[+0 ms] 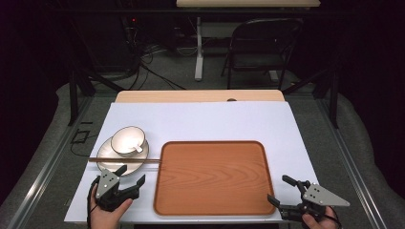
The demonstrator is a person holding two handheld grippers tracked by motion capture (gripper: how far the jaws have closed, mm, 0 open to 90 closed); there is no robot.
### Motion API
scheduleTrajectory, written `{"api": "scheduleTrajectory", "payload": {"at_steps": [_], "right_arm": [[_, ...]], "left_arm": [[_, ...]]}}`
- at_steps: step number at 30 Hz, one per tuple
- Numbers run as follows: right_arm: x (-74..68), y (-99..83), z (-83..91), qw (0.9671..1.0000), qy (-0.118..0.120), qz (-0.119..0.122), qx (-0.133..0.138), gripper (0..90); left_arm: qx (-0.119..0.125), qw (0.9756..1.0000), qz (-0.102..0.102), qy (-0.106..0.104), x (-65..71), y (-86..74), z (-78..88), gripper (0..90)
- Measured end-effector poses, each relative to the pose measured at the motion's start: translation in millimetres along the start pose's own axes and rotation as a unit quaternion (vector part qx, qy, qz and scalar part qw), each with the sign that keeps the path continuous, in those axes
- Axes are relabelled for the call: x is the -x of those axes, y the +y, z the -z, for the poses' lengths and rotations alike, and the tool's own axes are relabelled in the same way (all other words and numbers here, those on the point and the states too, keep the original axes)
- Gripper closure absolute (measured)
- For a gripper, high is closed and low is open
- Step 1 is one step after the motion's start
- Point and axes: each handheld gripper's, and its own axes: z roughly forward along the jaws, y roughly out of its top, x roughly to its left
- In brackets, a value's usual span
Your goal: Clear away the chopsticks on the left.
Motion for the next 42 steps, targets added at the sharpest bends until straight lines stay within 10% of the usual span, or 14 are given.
{"api": "scheduleTrajectory", "payload": {"at_steps": [25, 42], "right_arm": [[-1.8, 0.4, 2.4, 1.0000, -0.004, 0.005, 0.005, 14.3], [-0.3, 0.4, 2.2, 1.0000, -0.006, -0.004, 0.005, 14.3]], "left_arm": [[0.027, 0.9995, -0.015, -0.006, 5.9, 8.3, 12.7, 33.4], [-0.016, 0.9989, -0.041, 0.015, -14.7, 24.8, 25.9, 33.9]]}}
